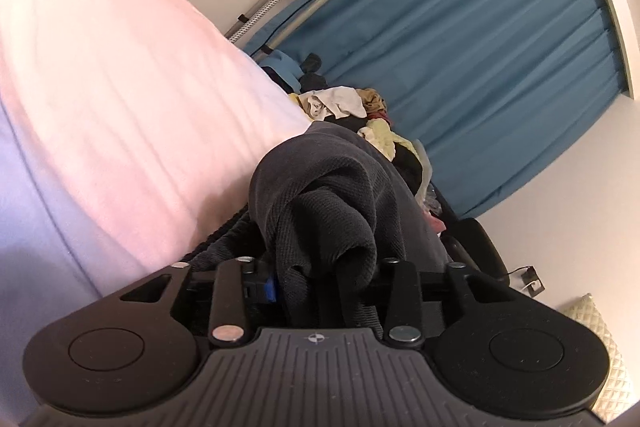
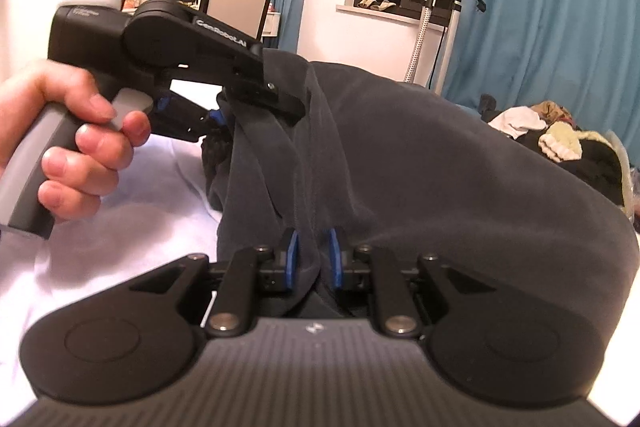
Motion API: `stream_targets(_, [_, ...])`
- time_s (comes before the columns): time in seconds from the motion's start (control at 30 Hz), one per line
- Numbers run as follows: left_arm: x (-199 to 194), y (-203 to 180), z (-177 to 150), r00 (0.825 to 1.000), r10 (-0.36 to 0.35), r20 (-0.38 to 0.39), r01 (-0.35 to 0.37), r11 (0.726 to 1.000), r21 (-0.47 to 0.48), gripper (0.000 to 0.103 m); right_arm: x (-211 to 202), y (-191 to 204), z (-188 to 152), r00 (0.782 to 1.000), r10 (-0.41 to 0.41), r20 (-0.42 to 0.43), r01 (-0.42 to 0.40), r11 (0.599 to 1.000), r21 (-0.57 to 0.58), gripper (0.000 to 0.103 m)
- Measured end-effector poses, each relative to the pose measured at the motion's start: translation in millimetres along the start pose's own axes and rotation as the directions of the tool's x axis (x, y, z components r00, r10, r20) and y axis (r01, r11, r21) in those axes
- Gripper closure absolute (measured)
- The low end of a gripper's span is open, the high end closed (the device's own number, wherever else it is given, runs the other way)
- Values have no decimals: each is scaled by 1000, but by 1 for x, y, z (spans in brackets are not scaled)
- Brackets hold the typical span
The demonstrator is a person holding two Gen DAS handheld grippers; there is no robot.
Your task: Fold clothes
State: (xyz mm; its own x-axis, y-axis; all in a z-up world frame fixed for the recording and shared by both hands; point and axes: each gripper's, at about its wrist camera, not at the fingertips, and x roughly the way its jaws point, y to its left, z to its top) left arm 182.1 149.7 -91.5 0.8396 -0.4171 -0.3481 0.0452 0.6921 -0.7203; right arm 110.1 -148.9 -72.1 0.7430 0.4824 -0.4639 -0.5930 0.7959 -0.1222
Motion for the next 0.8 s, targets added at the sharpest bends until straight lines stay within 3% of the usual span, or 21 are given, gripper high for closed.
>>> stream_targets(0.1, [-16,-6,0,1000,-8,13,8,1000,-9,32,-2,-1,1,1000,5,-2,-5,1000,18,83])
stream_targets(0.17, [-27,-10,0,1000,-9,22,9,1000,-15,8,-4,2,0,1000,6,1,-6,1000,14,80])
stream_targets(0.33, [-43,-17,-8,1000,8,-9,-9,999,-50,6,-11,4,3,1000,-5,8,5,1000,-5,76])
stream_targets(0.63, [-11,12,-20,994,12,-110,-36,975,-219,4,-15,5,0,1000,-19,7,19,1000,-25,75])
stream_targets(0.8, [4,8,-19,996,-11,-84,-4,983,-182,0,-11,8,-1,1000,-17,11,17,999,-41,68])
